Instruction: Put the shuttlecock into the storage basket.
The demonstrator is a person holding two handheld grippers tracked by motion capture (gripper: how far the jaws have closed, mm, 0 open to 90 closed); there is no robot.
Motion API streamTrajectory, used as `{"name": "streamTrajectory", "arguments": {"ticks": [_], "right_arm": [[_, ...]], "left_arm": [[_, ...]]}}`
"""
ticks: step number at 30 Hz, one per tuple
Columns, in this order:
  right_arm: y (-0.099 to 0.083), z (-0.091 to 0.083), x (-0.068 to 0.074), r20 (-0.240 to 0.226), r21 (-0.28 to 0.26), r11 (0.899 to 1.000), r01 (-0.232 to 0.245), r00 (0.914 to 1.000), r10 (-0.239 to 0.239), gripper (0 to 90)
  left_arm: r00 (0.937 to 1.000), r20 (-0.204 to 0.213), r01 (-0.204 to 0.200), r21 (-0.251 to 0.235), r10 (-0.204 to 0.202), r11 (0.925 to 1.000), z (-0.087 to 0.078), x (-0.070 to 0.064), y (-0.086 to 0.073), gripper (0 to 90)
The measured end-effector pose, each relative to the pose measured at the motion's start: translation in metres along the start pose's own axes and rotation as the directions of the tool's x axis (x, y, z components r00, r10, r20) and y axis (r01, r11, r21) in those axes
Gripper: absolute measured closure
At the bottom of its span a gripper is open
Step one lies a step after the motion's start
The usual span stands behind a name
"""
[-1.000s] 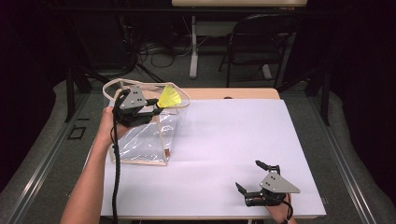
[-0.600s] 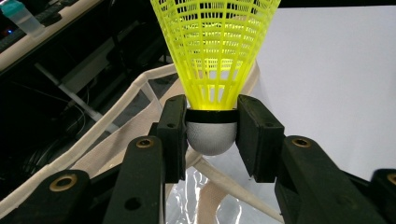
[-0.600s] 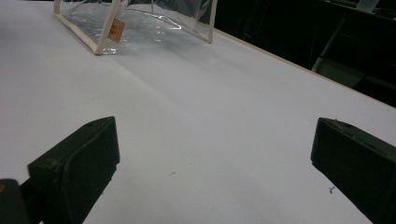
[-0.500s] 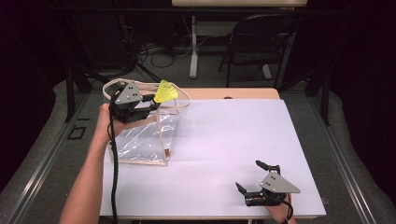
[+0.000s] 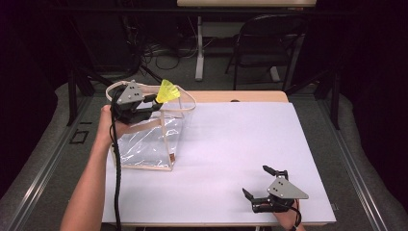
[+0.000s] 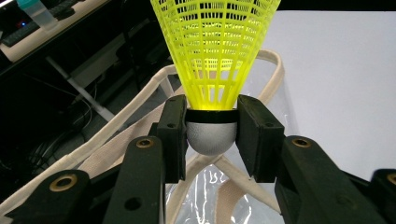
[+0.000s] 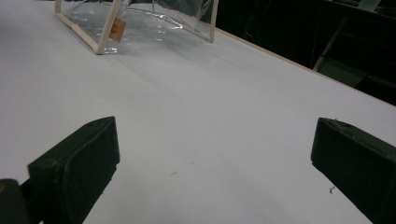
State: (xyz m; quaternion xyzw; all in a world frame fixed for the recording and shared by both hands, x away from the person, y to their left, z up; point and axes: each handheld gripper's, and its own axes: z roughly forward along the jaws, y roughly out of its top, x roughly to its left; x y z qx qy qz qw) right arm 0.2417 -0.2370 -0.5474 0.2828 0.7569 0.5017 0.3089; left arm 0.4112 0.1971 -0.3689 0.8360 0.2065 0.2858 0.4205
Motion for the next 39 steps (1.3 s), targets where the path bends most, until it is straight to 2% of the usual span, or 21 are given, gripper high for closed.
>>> {"name": "streamTrajectory", "arguments": {"ticks": [21,39], "right_arm": [[0.0,0.0,-0.001,0.001,-0.001,1.0,-0.002,1.0,0.002,0.8],[0.0,-0.001,-0.001,0.003,-0.003,1.0,-0.001,1.0,0.001,0.8]], "left_arm": [[0.9978,-0.031,0.059,-0.002,-0.059,0.9983,0.012,0.011,-0.005,64.5],[0.9935,-0.047,0.105,0.025,-0.103,0.9942,0.024,0.023,-0.014,64.4]]}}
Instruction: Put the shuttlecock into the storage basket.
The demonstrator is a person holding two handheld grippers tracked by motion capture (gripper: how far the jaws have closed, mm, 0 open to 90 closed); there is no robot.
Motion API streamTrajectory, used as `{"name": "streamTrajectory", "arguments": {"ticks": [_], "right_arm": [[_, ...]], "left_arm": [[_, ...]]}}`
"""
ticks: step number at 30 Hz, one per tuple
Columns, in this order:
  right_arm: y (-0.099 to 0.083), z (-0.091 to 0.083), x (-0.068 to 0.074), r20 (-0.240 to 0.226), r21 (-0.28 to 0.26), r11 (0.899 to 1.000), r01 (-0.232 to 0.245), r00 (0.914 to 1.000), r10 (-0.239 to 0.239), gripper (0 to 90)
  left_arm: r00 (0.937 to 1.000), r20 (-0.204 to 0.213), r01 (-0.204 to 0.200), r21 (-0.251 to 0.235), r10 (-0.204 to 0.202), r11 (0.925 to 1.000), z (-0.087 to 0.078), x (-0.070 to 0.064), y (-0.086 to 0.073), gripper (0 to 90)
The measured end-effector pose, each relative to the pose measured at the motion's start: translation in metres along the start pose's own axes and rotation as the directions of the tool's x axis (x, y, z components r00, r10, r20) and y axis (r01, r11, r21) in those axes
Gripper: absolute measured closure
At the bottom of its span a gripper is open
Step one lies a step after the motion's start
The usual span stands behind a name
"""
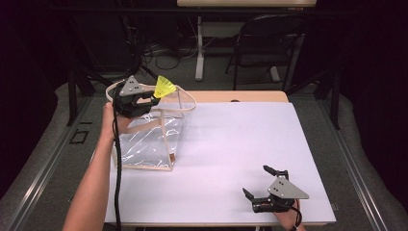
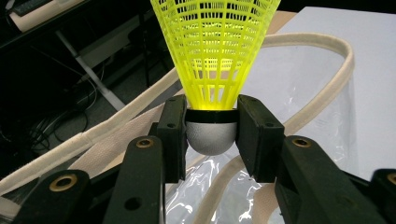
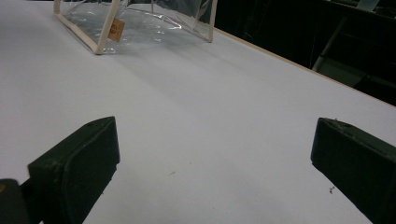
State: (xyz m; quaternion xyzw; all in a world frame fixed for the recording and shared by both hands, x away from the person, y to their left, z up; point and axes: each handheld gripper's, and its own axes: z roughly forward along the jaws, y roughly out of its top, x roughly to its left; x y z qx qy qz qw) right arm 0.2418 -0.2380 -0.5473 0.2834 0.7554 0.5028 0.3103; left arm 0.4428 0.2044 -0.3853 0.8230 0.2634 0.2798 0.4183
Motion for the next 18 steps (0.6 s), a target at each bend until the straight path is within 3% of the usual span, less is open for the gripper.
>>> {"name": "streamTrajectory", "arguments": {"ticks": [18], "right_arm": [[0.0,-0.0002,0.0003,-0.001,0.004,1.0,0.0,1.0,0.0,0.8]], "left_arm": [[0.9996,-0.001,0.028,0.03,-0.028,0.9991,0.0053,0.0065,-0.0052,64.4]]}}
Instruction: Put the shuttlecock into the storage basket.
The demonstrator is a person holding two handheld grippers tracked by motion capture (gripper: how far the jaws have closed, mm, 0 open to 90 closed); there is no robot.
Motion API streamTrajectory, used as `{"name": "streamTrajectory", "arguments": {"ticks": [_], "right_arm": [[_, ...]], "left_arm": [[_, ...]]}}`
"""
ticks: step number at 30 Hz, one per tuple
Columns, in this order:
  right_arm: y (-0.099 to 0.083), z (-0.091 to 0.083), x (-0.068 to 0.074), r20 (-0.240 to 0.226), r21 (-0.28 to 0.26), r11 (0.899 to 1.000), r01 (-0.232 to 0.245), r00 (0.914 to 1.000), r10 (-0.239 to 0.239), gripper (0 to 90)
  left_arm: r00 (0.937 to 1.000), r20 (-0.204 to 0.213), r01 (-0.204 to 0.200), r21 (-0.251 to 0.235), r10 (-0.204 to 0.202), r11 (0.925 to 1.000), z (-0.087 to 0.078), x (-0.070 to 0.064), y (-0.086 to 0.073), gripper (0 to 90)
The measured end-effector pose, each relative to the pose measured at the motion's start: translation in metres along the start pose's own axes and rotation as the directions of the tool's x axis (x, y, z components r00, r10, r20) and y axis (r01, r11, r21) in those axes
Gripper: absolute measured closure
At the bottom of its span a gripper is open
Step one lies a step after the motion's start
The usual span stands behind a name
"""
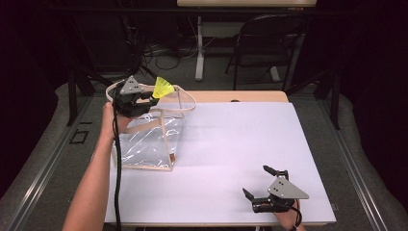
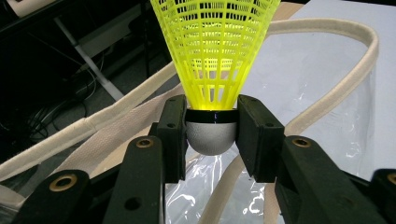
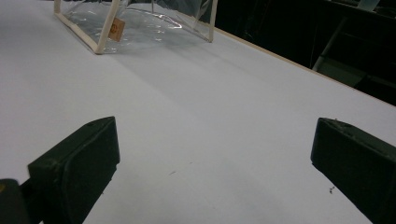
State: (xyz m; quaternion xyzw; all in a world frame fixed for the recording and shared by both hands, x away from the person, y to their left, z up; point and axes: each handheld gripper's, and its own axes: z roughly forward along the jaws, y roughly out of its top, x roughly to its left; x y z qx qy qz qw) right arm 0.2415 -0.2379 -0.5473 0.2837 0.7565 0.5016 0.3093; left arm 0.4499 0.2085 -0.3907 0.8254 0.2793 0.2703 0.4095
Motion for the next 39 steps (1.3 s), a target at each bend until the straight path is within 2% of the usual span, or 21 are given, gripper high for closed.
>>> {"name": "streamTrajectory", "arguments": {"ticks": [9,39], "right_arm": [[0.0,0.0001,-0.0001,-0.001,0.0,1.0,0.0,1.0,0.0,0.9],[-0.0002,0.0011,0.0002,-0.004,0.003,1.0,0.002,1.0,-0.002,0.9]], "left_arm": [[1.0,0.002,-0.004,0.017,0.004,0.9999,0.0011,0.0015,-0.0009,64.4],[0.9994,0.025,0.024,0.061,-0.025,0.9979,0.0059,0.0059,-0.005,64.1]]}}
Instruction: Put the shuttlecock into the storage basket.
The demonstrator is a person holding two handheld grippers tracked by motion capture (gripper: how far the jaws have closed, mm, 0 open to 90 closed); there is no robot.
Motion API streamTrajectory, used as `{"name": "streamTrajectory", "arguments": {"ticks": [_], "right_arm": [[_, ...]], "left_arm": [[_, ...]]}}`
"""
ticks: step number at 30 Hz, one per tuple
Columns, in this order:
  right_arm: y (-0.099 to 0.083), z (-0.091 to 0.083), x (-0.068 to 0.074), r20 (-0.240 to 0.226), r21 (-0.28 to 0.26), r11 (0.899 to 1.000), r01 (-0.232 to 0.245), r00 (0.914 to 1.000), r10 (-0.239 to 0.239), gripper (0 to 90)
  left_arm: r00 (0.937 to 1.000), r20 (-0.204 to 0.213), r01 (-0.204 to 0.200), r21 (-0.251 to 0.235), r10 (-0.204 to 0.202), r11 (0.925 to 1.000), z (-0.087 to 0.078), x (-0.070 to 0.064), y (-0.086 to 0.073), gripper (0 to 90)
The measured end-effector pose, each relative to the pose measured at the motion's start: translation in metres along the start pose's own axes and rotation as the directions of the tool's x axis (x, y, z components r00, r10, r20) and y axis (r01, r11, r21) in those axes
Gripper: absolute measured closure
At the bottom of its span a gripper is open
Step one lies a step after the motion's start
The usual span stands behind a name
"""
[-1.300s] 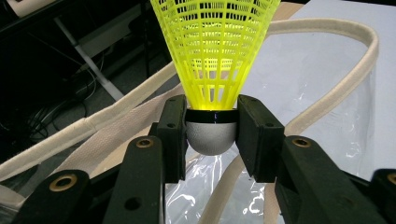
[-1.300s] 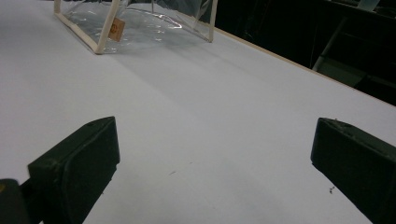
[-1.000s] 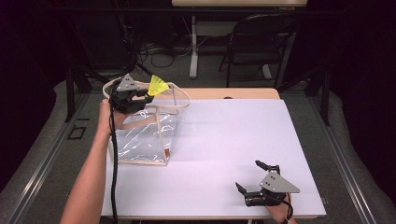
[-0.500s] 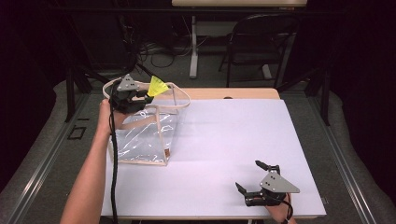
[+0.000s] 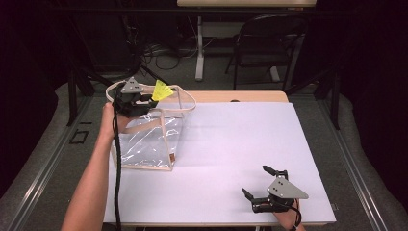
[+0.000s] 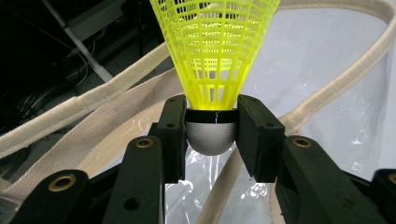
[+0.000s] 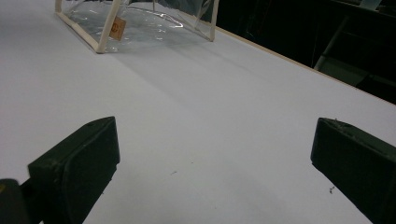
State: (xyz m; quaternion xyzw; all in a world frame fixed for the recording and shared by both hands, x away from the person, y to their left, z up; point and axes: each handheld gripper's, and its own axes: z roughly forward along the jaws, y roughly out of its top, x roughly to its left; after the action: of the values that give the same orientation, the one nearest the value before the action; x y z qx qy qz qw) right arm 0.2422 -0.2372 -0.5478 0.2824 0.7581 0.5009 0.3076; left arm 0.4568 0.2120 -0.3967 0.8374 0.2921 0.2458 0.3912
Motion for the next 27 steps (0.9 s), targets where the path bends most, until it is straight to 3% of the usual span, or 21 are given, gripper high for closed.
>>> {"name": "streamTrajectory", "arguments": {"ticks": [7,12,19,27], "right_arm": [[0.0,0.0,0.0,-0.003,0.003,1.0,-0.001,1.0,0.001,0.9],[0.0,0.001,0.001,-0.003,0.003,1.0,0.0,1.0,0.0,0.9],[0.0,0.0,0.0,-0.004,0.005,1.0,-0.002,1.0,0.002,0.9],[0.0,0.0,0.0,-0.001,0.003,1.0,0.001,1.0,-0.001,0.9]], "left_arm": [[1.0,-0.009,0.0,0.015,0.0,0.9999,0.001,0.002,-0.001,63.9],[0.9993,-0.029,0.023,0.003,-0.023,0.9997,0.0,0.004,-0.002,60.0],[0.9974,-0.042,0.057,-0.02,-0.058,0.9982,-0.004,0.004,-0.003,40.7],[0.9985,-0.031,0.044,-0.048,-0.045,0.9979,-0.018,-0.005,0.001,17.4]]}}
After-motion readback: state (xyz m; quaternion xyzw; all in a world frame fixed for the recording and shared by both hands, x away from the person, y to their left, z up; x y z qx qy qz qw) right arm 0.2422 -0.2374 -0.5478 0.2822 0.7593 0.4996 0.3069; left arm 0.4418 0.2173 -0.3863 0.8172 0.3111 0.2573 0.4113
